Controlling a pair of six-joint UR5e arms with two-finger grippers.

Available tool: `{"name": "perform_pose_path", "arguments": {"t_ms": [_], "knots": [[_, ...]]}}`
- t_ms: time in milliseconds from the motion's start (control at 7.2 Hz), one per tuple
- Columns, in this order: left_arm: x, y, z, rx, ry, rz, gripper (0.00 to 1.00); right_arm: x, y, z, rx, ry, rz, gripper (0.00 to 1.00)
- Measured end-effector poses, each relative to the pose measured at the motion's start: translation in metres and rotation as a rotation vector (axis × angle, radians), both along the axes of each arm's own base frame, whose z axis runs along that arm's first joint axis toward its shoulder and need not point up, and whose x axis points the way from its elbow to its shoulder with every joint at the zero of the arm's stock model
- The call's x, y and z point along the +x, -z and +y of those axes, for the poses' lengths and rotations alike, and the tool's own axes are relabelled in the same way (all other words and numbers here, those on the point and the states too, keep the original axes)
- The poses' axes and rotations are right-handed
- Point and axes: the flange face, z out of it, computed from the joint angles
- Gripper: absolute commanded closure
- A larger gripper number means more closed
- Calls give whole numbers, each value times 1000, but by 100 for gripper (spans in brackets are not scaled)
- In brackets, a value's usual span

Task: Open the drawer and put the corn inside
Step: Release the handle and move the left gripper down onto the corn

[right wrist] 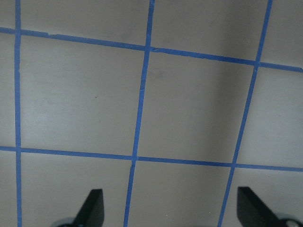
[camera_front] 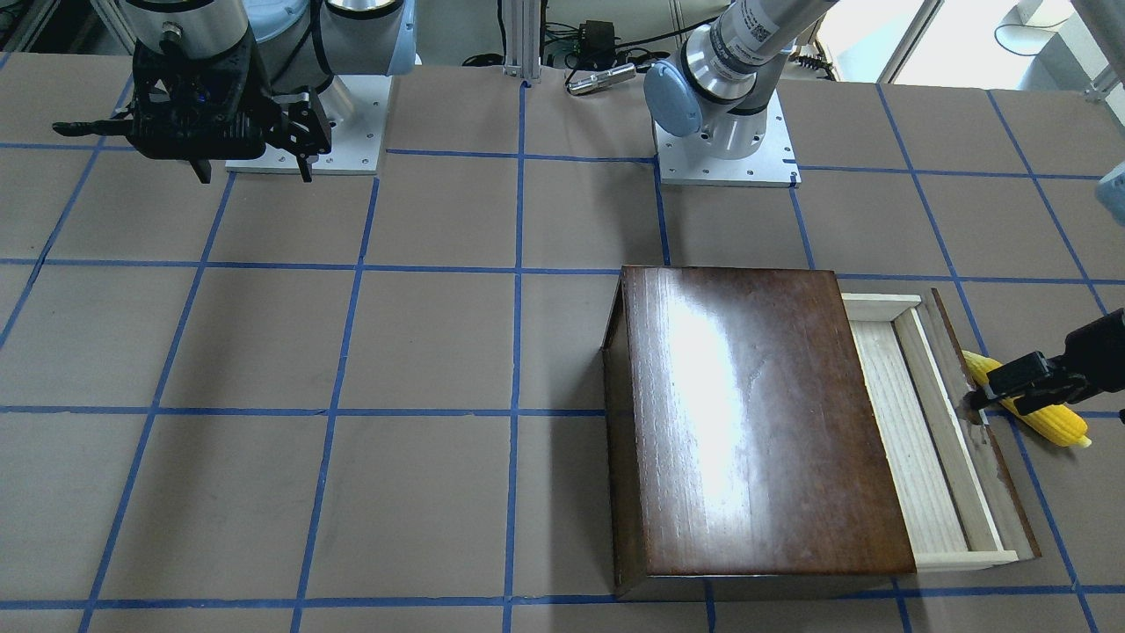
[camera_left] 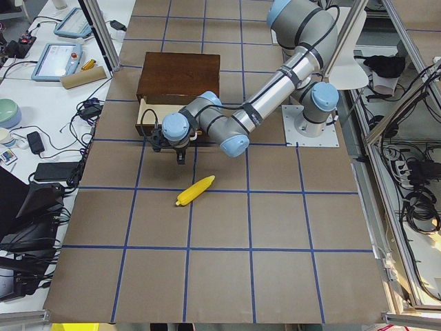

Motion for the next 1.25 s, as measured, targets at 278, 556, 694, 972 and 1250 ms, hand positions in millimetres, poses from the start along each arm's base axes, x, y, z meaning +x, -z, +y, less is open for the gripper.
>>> {"name": "perform_pose_path", "arguments": {"t_ms": [278, 556, 694, 972, 1250], "knots": [[6, -18, 0, 7, 6, -67, 0, 0, 0, 0, 0, 0, 0, 0], [24, -30, -3, 51, 17, -188, 0, 0, 0, 0, -1, 0, 0, 0], [34, -28, -3, 75, 21, -258, 0, 0, 0, 0, -1, 0, 0, 0], [52, -9, 0, 79, 6, -327, 0, 0, 0, 0, 0, 0, 0, 0], [81, 21, 10, 71, -33, -346, 0, 0, 0, 0, 0, 0, 0, 0]]}}
